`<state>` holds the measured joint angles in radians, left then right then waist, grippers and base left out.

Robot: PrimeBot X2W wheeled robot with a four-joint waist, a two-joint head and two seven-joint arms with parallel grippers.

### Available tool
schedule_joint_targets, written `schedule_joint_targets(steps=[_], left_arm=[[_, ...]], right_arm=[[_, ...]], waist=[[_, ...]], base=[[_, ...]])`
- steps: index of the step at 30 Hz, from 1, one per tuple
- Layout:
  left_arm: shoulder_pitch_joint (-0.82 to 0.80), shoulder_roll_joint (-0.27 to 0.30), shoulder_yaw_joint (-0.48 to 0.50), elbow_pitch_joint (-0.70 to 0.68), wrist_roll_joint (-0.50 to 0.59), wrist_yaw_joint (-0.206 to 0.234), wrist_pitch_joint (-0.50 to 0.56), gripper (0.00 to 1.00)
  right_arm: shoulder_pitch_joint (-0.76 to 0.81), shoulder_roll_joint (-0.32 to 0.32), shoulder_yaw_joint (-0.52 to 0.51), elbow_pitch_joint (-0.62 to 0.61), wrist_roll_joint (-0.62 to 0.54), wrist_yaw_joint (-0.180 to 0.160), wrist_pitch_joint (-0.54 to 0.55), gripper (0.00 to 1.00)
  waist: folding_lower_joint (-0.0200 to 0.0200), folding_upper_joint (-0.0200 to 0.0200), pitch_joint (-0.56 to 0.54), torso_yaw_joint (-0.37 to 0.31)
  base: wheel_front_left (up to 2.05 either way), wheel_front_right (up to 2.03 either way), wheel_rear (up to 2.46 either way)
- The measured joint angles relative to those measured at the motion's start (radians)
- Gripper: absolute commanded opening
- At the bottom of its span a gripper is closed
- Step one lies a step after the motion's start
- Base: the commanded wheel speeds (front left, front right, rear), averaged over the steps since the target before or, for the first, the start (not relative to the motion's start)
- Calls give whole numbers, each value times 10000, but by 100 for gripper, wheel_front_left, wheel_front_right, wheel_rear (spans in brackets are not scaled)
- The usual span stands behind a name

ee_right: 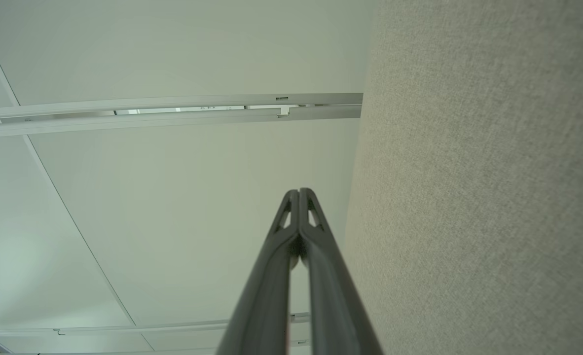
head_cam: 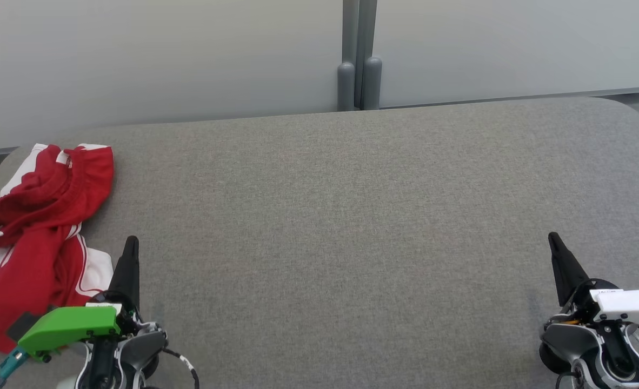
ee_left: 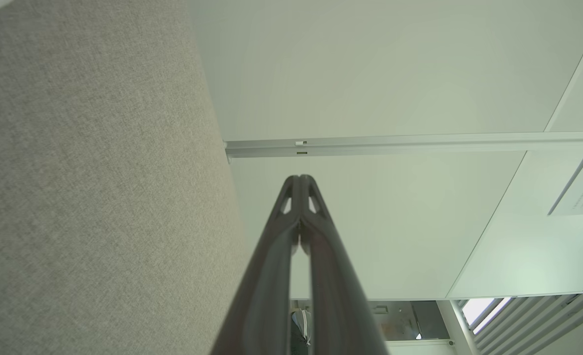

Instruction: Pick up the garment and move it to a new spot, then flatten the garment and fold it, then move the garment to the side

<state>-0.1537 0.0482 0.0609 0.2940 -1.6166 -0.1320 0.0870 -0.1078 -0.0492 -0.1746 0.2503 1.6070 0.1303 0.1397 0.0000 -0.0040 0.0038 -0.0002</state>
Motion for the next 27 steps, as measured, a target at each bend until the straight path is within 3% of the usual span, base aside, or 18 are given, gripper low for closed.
schedule_joint_targets(steps=[1,2,3,4,5,17,27], left_arm=[[0,0,0,0,0,0,0,0],[34,-8,-2,59,0,2,-4,100],[107,-19,-6,138,0,2,-4,0],[206,-31,-13,234,0,2,-4,0],[313,-40,-15,337,0,2,-4,100],[768,-65,-403,119,222,98,-464,100],[1013,-63,-700,-508,1638,456,-901,100]], right_arm=[[0,0,0,0,-2,0,0,0],[32,19,0,65,0,0,-4,100],[89,56,2,151,0,0,-6,0],[173,92,8,238,0,0,-6,0],[262,127,13,334,0,0,-6,100],[592,184,382,414,-286,-8,-539,100],[703,171,546,-96,-1616,-15,-1066,100]], waist=[[0,0,0,0],[0,0,0,0],[0,0,0,0],[0,0,0,0],[0,0,0,0],[0,0,-109,4],[0,0,-217,8]], base=[[0,0,0],[0,0,0],[0,0,0],[0,0,0],[0,0,0],[0,0,0],[0,0,0]])
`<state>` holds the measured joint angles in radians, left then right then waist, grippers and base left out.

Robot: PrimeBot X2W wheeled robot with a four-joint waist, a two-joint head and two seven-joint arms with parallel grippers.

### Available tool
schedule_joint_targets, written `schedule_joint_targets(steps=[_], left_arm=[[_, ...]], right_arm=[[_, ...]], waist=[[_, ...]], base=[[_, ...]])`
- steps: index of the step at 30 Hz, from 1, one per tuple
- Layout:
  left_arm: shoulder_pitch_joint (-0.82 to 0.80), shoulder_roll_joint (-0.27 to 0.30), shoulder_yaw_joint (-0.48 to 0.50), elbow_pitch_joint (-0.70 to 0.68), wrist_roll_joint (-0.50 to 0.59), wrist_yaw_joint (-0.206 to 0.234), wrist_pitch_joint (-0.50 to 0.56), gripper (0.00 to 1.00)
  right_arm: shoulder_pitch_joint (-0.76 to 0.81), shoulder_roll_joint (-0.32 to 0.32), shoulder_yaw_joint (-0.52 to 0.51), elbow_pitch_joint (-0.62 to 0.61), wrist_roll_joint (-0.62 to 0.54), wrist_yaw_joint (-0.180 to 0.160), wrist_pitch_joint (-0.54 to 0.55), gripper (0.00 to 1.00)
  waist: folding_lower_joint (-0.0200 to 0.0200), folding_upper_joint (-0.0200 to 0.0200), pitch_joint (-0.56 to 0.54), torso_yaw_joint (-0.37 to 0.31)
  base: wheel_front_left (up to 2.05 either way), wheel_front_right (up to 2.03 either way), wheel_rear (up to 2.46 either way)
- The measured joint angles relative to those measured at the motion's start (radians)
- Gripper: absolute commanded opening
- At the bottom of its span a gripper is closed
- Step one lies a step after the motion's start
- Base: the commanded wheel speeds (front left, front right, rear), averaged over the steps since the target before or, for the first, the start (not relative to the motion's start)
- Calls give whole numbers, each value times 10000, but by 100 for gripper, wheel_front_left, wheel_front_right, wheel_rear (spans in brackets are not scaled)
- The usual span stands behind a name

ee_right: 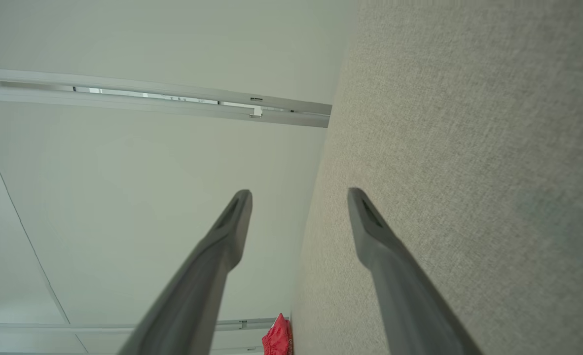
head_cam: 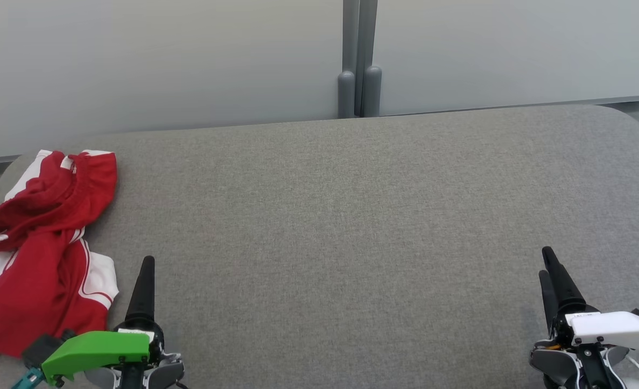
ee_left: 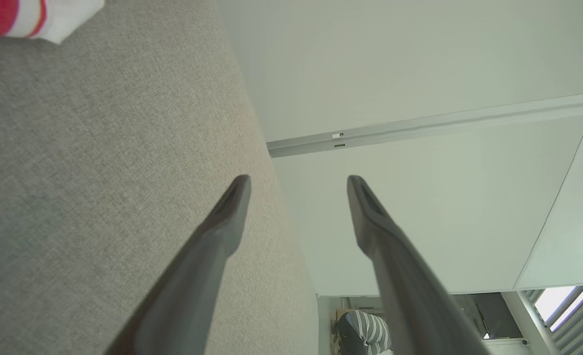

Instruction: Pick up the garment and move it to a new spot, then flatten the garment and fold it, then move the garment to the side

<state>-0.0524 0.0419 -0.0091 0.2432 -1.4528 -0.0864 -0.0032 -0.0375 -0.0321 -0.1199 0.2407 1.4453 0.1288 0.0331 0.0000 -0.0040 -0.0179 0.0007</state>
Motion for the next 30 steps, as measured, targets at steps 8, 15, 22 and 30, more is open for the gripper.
schedule_joint_targets(steps=[8,15,22,30], left_arm=[[64,2,-293,-435,1647,242,-313,100],[171,6,-504,-721,2968,370,-552,100],[222,8,-625,-874,4228,454,-738,100],[378,10,-838,-1080,6031,560,-1011,100]], right_arm=[[133,-27,132,-552,-1526,0,-337,100],[232,-38,362,-1007,-3212,0,-612,100],[338,-48,571,-1279,-4464,0,-823,100],[470,-65,874,-1505,-5977,0,-1145,100]], waist=[[0,0,-72,6],[0,0,-131,10],[0,0,-180,13],[0,0,-221,24]], base=[[0,0,0],[0,0,0],[0,0,0],[0,0,0]])
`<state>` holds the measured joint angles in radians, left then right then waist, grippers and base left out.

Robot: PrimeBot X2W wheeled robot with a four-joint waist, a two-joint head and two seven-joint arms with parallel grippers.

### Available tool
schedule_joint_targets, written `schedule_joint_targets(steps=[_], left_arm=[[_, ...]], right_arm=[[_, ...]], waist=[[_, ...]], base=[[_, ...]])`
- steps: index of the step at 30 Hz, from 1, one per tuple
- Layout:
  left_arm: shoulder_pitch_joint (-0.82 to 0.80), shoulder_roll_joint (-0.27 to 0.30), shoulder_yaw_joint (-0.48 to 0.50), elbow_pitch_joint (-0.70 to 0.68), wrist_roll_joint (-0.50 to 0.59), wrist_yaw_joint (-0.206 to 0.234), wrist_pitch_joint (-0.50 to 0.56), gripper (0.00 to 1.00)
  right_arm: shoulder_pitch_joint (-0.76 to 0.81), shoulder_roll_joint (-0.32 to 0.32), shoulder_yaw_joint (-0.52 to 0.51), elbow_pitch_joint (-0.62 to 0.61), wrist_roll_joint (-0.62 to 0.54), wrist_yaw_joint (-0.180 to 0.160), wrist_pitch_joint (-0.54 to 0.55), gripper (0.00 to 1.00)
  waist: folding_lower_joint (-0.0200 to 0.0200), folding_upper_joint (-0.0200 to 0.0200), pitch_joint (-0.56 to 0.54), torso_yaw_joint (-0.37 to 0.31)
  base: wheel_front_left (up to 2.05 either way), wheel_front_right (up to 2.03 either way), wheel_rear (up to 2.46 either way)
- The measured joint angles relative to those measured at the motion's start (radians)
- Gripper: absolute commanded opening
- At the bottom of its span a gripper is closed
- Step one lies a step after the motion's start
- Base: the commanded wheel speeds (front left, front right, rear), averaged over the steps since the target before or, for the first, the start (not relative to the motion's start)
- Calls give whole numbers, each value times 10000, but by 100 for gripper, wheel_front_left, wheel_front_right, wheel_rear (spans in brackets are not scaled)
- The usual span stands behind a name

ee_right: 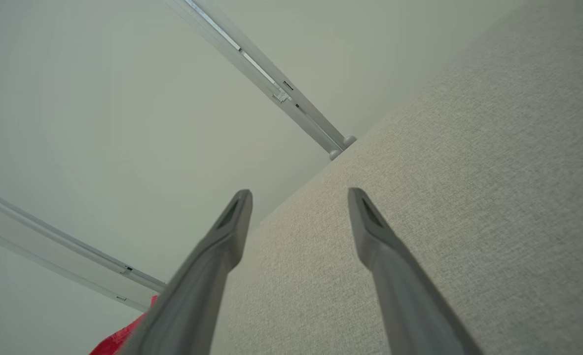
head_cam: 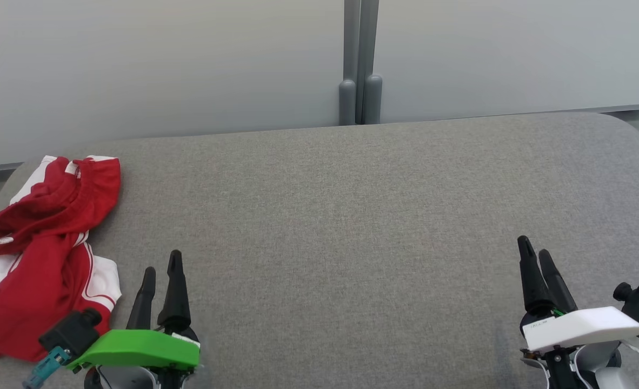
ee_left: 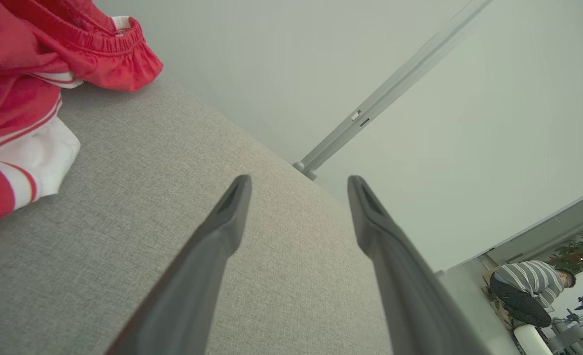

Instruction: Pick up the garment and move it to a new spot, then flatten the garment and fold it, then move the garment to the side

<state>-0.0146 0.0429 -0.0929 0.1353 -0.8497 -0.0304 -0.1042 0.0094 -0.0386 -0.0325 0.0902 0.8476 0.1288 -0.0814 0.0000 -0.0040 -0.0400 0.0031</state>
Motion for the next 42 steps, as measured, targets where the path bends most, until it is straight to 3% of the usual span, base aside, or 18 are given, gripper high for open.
schedule_joint_targets(steps=[14,42], left_arm=[[249,90,-77,31,2232,111,-382,100],[671,146,-150,316,4742,307,-997,100]], right_arm=[[83,-25,328,-58,-2079,0,-420,100],[155,-56,740,132,-5101,4,-1143,100]], waist=[[0,0,-62,18],[0,0,-189,1]], base=[[0,0,0],[0,0,0]])
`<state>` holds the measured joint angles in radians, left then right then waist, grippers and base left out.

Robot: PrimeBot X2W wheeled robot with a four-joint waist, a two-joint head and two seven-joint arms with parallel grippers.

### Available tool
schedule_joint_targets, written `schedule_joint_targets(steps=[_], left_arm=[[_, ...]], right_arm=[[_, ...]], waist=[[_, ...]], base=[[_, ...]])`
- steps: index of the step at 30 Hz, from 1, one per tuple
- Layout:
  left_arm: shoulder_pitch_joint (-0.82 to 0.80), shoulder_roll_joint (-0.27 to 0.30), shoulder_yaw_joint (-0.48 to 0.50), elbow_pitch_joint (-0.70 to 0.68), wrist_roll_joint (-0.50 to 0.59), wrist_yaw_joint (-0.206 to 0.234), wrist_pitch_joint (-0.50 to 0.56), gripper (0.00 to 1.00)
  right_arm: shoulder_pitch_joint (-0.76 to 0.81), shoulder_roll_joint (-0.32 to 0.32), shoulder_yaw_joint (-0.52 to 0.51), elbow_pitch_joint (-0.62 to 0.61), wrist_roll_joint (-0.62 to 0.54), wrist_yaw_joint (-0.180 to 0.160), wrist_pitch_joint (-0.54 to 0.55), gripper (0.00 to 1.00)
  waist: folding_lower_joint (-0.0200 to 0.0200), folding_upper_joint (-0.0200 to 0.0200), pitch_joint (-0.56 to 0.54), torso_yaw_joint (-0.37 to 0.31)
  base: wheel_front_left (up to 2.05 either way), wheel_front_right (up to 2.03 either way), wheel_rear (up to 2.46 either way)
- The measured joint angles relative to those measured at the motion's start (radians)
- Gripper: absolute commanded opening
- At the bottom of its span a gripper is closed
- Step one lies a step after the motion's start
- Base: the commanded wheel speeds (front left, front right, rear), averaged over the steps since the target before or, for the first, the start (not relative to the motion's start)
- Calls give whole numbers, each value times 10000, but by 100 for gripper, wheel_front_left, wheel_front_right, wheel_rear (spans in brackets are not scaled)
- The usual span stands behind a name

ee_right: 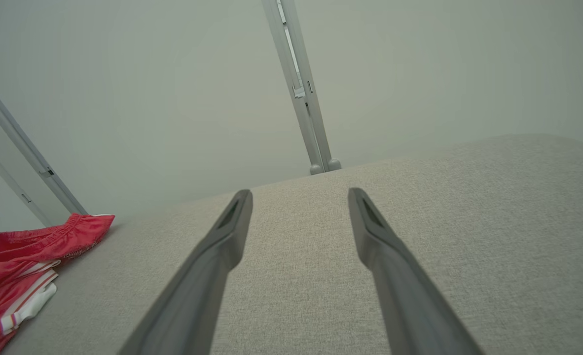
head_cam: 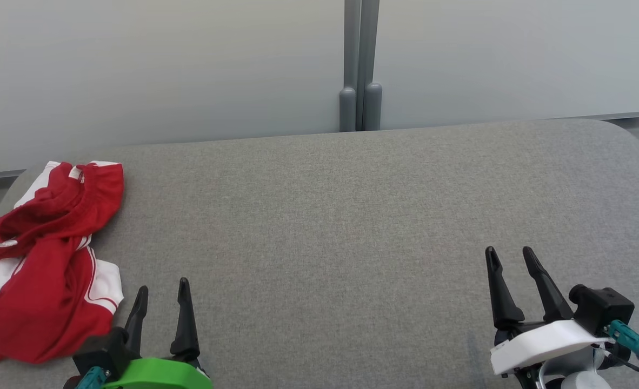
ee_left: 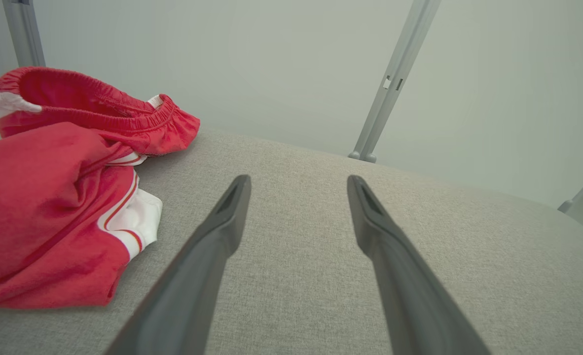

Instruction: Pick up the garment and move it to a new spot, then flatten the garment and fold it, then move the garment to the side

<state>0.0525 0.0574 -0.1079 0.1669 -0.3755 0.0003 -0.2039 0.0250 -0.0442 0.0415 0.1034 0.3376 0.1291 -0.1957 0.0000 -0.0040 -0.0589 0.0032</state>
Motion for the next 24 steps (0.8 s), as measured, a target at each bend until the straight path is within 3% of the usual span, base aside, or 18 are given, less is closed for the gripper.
schedule_joint_targets(steps=[24], left_arm=[[166,58,-213,-86,1241,178,-305,100]], right_arm=[[-20,-25,221,29,-1841,12,-506,100]], waist=[[0,0,-128,-4]], base=[[0,0,0]])
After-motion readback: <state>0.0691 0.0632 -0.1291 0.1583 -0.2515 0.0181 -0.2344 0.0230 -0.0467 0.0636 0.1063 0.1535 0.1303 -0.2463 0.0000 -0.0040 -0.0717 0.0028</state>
